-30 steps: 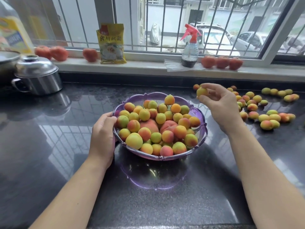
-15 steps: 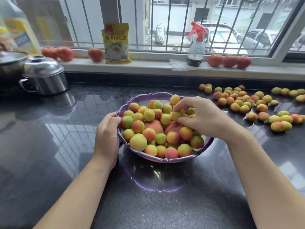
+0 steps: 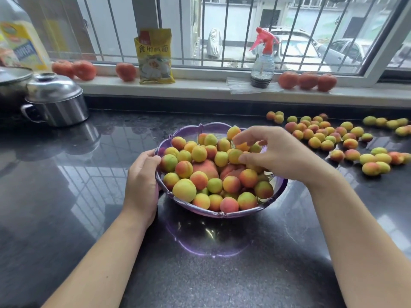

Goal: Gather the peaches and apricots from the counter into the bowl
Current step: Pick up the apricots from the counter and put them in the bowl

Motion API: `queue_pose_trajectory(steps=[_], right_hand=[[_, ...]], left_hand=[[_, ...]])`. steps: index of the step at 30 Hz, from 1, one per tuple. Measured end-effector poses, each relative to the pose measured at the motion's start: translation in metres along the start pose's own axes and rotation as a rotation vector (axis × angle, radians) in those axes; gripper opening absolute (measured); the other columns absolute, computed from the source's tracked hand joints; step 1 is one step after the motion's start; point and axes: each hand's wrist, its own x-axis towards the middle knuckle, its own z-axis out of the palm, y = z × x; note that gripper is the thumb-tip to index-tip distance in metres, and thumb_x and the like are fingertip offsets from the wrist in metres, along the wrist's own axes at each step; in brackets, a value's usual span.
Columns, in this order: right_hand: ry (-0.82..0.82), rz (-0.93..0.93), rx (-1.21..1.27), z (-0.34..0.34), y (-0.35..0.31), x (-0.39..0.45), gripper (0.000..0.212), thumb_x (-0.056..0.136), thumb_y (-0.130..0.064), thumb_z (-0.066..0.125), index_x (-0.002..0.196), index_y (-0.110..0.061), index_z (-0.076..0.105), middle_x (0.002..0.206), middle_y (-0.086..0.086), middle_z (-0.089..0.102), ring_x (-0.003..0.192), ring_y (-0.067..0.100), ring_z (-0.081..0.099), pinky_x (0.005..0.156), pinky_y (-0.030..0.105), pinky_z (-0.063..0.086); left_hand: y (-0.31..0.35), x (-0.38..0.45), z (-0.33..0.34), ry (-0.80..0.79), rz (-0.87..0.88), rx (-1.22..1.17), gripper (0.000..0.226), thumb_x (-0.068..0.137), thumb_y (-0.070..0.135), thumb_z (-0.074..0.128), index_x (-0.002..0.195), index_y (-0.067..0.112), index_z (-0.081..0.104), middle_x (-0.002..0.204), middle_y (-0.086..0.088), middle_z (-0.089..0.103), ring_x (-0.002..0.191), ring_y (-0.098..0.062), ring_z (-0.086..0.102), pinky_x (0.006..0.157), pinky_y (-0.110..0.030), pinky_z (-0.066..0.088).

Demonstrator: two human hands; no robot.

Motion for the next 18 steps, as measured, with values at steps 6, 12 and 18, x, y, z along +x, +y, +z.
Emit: queue_pose_trajectory(steps=[6,12,18], right_hand=[[0.684,0.354,0.052,-0.017,0.095,0.010,0.021,0.094,-0.005,0.058,0.105,-0.013,0.074,0.102,0.005,0.072,0.098,0.024,0.067,0.082,0.028,0.049],[0.567,0.477,-0.429,0.004,0.141,0.016,0.036,0.097,-0.002,0.049,0.132,-0.006,0.060,0.138,0.020,0.051,0.118,0.043,0.055,0.095,0.044,0.048],[0.359,0.486,-0.616,0.005,0.156,0.043,0.053,0.098,-0.013,0.050,0.151,-0.020,0.043,0.157,0.010,0.039,0.128,0.041,0.052,0.097,0.048,0.050]], left_hand=[[-0.001,0.000,-0.002,-0.009,0.008,0.012,0.024,0.095,0.024,0.054,0.104,0.016,0.075,0.093,0.000,0.079,0.085,-0.011,0.075,0.067,-0.024,0.060],[-0.003,0.002,-0.002,0.009,0.003,0.023,0.026,0.106,0.012,0.048,0.106,0.014,0.074,0.087,0.004,0.079,0.082,-0.008,0.074,0.063,-0.021,0.058],[-0.005,0.005,-0.004,0.010,0.003,-0.016,0.027,0.084,0.029,0.056,0.099,0.021,0.077,0.094,0.000,0.080,0.090,-0.014,0.075,0.075,-0.031,0.059]])
